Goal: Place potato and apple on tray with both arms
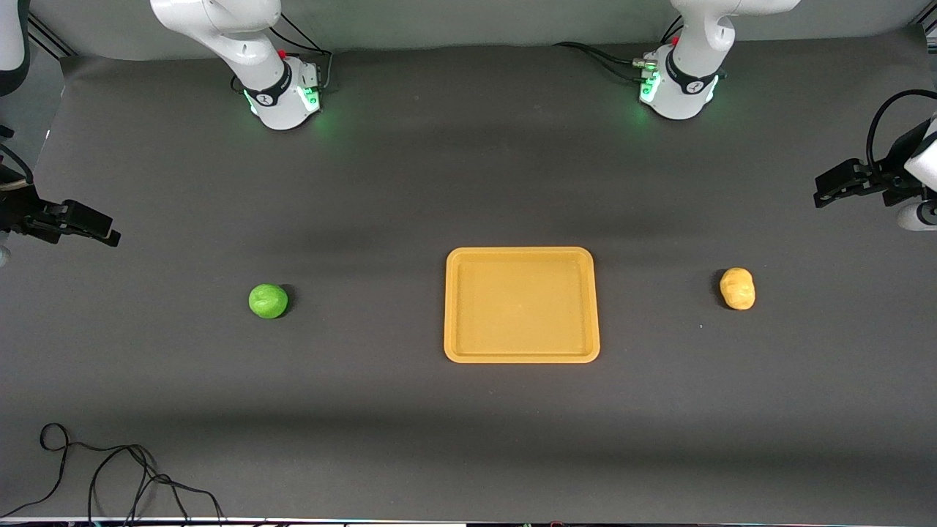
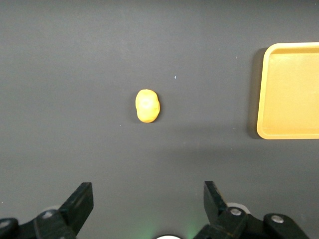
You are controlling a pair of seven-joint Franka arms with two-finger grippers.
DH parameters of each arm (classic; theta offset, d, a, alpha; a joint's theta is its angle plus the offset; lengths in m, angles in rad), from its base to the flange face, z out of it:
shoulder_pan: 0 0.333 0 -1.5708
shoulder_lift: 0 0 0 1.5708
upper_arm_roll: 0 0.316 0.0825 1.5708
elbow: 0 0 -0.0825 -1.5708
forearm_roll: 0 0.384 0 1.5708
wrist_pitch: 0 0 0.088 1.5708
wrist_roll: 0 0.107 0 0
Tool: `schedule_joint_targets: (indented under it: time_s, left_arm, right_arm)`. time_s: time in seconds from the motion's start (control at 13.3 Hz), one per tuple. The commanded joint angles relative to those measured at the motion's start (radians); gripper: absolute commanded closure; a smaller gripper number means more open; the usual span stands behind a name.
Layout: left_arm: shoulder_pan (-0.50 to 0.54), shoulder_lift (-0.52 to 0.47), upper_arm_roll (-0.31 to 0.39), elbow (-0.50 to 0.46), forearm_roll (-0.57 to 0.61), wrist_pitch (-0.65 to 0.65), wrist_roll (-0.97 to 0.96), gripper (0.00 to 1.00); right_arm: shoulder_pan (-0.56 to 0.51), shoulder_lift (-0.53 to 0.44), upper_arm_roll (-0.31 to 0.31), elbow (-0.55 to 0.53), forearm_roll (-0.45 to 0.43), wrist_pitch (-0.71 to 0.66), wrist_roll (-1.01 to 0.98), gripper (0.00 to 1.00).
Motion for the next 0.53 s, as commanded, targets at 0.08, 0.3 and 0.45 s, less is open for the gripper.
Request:
schedule_joint_targets:
  time_s: [0.08,0.3,0.45]
  left_arm:
    - [0.001,-0.018,0.002,-0.015,-0.002,0.009,0.015,0.01]
    - [0.001,-0.018,0.002,-0.015,-0.002,0.009,0.015,0.01]
    - [0.001,-0.018,0.002,-0.015,-0.002,0.011,0.015,0.01]
  right_arm:
    - [0.006,0.008,-0.003,0.018,0.016,-0.003,0.021,0.0]
    - [0.006,0.008,-0.003,0.015,0.016,-0.003,0.02,0.0]
    - [0.01,0.008,-0.003,0.015,0.013,-0.005,0.014,0.0]
